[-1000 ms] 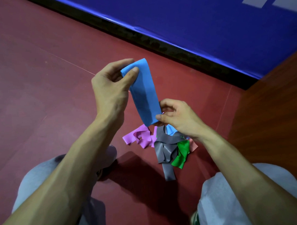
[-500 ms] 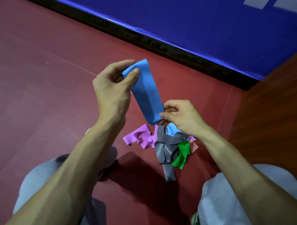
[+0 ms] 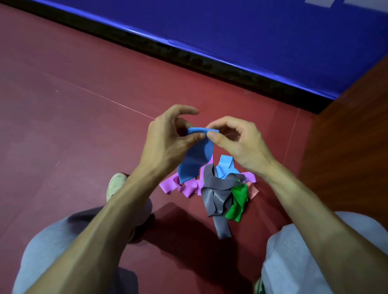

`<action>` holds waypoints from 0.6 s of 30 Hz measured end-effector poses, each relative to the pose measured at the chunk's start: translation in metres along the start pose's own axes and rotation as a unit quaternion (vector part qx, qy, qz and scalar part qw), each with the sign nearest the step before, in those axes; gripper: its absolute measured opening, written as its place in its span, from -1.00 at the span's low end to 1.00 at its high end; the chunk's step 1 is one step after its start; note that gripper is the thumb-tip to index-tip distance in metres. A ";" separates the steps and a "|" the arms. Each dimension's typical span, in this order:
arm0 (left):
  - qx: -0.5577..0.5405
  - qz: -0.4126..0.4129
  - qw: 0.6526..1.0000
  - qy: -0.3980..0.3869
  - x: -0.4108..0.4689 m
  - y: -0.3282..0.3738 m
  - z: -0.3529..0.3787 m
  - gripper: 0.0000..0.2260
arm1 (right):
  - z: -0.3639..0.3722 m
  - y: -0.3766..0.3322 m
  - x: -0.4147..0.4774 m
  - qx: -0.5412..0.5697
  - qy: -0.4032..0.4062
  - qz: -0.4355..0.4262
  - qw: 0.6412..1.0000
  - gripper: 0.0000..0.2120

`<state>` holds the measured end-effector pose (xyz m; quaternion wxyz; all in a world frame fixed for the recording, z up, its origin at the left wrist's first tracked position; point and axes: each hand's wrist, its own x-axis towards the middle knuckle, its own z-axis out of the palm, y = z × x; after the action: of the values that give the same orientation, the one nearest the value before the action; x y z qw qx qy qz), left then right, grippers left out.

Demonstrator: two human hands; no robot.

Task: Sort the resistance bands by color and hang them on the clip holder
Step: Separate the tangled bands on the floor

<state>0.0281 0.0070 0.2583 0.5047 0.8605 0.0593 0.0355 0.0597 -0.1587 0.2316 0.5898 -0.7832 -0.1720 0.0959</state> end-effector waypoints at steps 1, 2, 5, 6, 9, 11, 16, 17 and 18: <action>-0.002 0.000 1.000 -0.004 0.000 0.001 0.001 -0.65 | -0.001 0.001 0.000 -0.011 0.010 -0.006 1.000 -0.90; -0.003 0.001 1.000 -0.007 0.000 0.002 0.001 -0.65 | -0.002 0.002 0.000 -0.024 0.024 -0.012 0.999 -0.88; -0.011 0.001 1.000 -0.011 0.000 0.001 0.005 -0.64 | -0.004 0.001 0.001 -0.047 0.063 -0.020 0.997 -0.82; -0.019 -0.003 1.000 -0.015 0.001 0.000 0.005 -0.65 | -0.004 0.000 0.001 -0.053 0.073 -0.024 0.996 -0.81; -0.032 -0.001 0.998 -0.050 0.002 -0.002 0.007 -0.73 | -0.005 -0.005 -0.002 -0.061 0.100 -0.043 0.992 -0.84; -0.016 0.016 0.996 -0.086 -0.002 -0.001 0.010 -0.84 | -0.009 -0.011 -0.006 -0.063 0.123 -0.056 0.989 -0.88; -0.071 0.043 0.987 -0.135 -0.031 0.009 0.019 -0.79 | -0.016 -0.032 -0.024 -0.066 0.153 -0.074 0.983 -0.86; -0.076 0.043 0.987 -0.136 -0.035 0.014 0.019 -0.76 | -0.017 -0.039 -0.028 -0.067 0.157 -0.076 0.982 -0.86; -0.078 0.047 0.986 -0.137 -0.040 0.020 0.018 -0.74 | -0.020 -0.047 -0.031 -0.068 0.162 -0.076 0.982 -0.87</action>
<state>-0.0076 -0.0233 0.2666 0.5714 0.8171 -0.0534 -0.0545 0.0305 -0.1766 0.2810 0.5606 -0.8114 -0.1393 -0.0890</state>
